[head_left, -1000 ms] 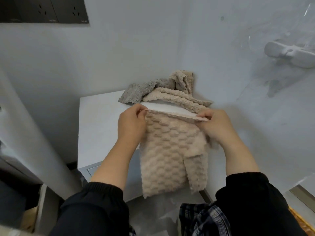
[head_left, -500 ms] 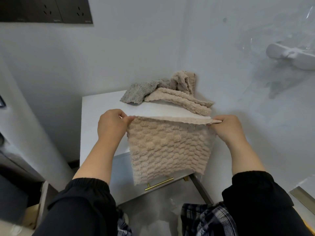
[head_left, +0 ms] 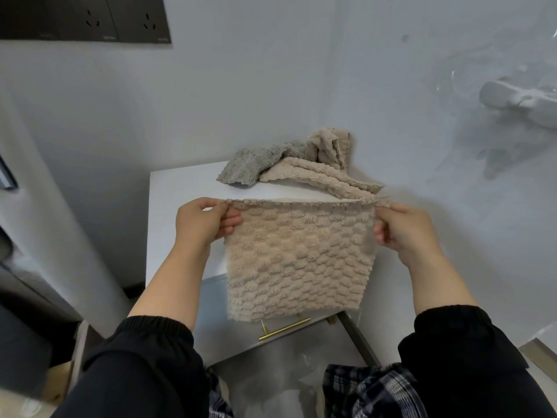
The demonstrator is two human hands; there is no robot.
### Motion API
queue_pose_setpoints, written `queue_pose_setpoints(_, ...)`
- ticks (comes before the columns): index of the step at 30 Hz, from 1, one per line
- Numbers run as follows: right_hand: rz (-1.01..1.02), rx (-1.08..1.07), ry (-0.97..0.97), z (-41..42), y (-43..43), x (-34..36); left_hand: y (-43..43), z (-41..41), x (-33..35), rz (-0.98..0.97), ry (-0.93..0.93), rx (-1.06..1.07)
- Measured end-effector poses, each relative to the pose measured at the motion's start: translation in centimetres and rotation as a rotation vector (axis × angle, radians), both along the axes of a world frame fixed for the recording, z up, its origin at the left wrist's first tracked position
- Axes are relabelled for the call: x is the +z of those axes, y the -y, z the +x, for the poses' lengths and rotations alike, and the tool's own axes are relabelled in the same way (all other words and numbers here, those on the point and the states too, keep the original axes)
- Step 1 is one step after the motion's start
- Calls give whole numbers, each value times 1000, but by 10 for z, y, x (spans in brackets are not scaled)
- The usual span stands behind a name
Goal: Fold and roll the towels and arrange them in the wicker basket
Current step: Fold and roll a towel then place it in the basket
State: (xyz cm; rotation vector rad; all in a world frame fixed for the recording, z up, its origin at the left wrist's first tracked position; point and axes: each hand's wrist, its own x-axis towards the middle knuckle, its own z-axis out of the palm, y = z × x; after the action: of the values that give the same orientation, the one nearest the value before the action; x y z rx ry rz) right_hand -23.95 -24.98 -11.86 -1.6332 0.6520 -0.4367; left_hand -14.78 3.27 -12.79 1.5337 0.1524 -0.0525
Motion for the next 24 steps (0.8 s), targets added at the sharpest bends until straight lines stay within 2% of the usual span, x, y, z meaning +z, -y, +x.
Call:
queue_pose_setpoints(2, 292, 95, 1, 4, -7, 3, 2, 2, 0, -85, -19, 35)
queue_pose_setpoints(5, 467, 186, 5, 16, -9, 1, 8, 8, 3, -179, -32, 130)
queue_pose_setpoints(8, 429, 191, 56, 33, -17, 0, 15, 14, 9, -261, -8, 162)
queue_pose_setpoints(12, 341, 125, 295, 57, -30, 4, 21, 20, 24, -489, 82, 147)
queue_pose_setpoints(16, 324, 178, 457, 68, -28, 9, 17, 24, 36, -648, 177, 73)
queue_pose_setpoints(20, 29, 47, 222, 67, -20, -6, 12, 23, 21, -539, 103, 82)
queue_pose_setpoints(24, 106, -72, 81, 57, -7, -12, 8, 13, 9, -468, -67, 58)
